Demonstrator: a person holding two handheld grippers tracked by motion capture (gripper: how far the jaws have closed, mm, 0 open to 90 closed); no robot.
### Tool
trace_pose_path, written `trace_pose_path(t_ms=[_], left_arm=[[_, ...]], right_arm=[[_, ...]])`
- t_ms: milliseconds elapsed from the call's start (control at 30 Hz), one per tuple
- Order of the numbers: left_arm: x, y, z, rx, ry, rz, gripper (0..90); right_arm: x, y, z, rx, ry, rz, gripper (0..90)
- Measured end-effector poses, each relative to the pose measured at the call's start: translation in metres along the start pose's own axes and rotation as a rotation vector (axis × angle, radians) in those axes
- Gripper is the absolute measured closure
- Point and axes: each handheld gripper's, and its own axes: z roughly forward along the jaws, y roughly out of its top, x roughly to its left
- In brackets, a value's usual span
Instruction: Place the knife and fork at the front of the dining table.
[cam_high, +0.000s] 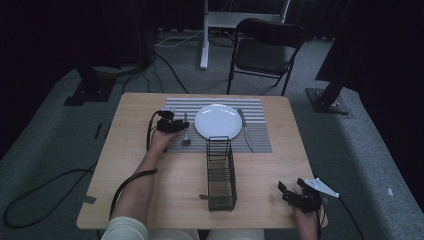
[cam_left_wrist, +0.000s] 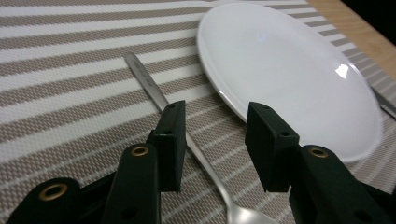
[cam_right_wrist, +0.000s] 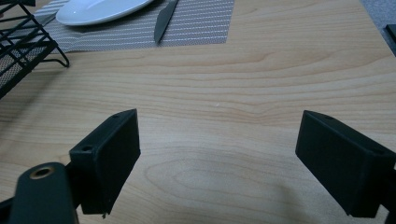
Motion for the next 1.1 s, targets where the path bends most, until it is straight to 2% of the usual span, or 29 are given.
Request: trace_pose_path(t_ms=[167, 200, 300, 467, 567, 633, 700, 767, 800, 900, 933, 967, 1033, 1067, 1100], left_arm=[[-0.006, -0.006, -0.008, 0.018, -0.041, -0.004, 56.0], [-0.007, -0.008, -0.011, 0.017, -0.061, -0.006, 55.9], [-0.009, -0.009, -0.013, 0.023, -0.065, 0.005, 55.7], [-0.019, -0.014, -0.035, 0.010, -0.096, 0.044, 50.5], [-0.022, -0.019, -0.043, 0.010, -0.104, 0.052, 49.6], [-0.023, -0.022, -0.048, 0.009, -0.102, 0.052, 49.2], [-0.026, -0.026, -0.054, 0.009, -0.095, 0.059, 44.5], [-0.030, -0.029, -0.060, 0.002, -0.101, 0.059, 41.0], [-0.032, -0.031, -0.063, -0.002, -0.106, 0.058, 36.2], [-0.036, -0.035, -0.075, -0.024, -0.133, 0.053, 32.5], [-0.038, -0.037, -0.079, -0.034, -0.128, 0.055, 31.1], [-0.041, -0.040, -0.085, -0.045, -0.143, 0.060, 29.7], [-0.046, -0.045, -0.094, -0.062, -0.141, 0.073, 29.3], [-0.048, -0.048, -0.098, -0.069, -0.164, 0.075, 26.4], [-0.051, -0.051, -0.101, -0.072, -0.158, 0.081, 26.0]], right_arm=[[0.000, 0.000, 0.000, -0.006, 0.004, 0.000, 12.7], [0.000, 0.000, -0.001, -0.008, 0.001, -0.001, 12.7], [-0.001, 0.000, -0.001, -0.012, 0.004, 0.005, 12.7], [-0.001, 0.000, -0.001, -0.006, 0.004, 0.012, 12.7], [-0.001, 0.000, 0.000, -0.004, 0.001, 0.006, 12.7], [-0.001, 0.000, 0.000, -0.005, 0.001, 0.006, 12.7], [0.000, 0.000, -0.001, -0.006, 0.000, 0.004, 12.7], [0.000, 0.000, -0.001, -0.007, 0.002, 0.005, 12.7], [-0.001, 0.000, -0.001, -0.007, 0.001, 0.006, 12.7], [0.000, 0.000, 0.000, -0.005, -0.001, 0.004, 12.7], [0.000, 0.000, 0.000, -0.005, -0.001, 0.003, 12.7], [0.000, 0.000, 0.000, -0.005, -0.002, 0.002, 12.7], [0.000, 0.000, 0.000, -0.007, -0.001, 0.005, 12.7], [-0.001, 0.000, 0.000, -0.005, 0.000, 0.005, 12.7], [0.000, 0.000, 0.000, -0.004, -0.002, 0.004, 12.7]])
